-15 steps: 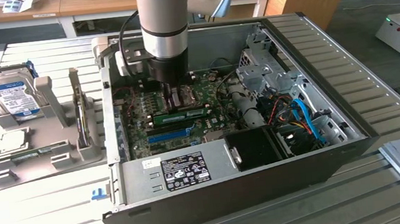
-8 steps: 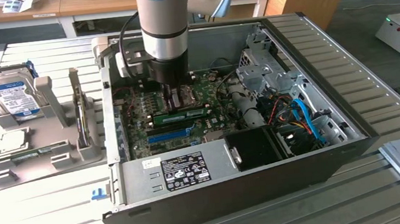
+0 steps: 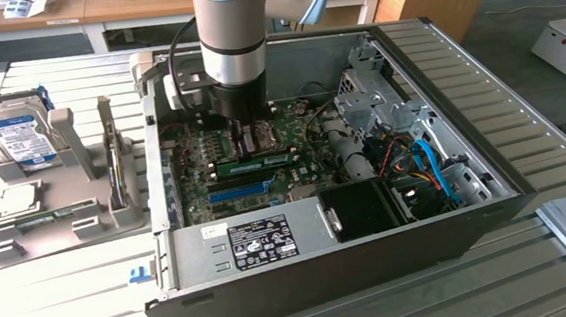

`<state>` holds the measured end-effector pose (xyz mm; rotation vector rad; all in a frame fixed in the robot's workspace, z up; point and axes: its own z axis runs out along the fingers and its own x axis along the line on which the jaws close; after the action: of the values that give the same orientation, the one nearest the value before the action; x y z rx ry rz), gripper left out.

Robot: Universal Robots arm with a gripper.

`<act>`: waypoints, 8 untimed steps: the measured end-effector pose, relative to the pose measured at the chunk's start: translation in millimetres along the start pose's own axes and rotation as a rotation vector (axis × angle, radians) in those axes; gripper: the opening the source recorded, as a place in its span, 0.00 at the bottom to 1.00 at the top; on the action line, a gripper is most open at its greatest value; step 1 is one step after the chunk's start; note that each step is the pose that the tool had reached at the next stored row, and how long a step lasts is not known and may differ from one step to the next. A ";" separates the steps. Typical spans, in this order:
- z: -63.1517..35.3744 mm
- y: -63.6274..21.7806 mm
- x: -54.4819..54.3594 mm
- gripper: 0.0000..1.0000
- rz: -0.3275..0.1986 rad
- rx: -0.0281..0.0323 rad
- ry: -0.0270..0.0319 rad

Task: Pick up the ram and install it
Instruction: 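Press down the ram until it locks into place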

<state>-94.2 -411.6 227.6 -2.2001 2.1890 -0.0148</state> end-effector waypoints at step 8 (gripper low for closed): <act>0.7 0.0 0.1 0.10 0.000 0.0000 0.0000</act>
<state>-94.2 -411.7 226.9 -2.2001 2.1890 -0.0149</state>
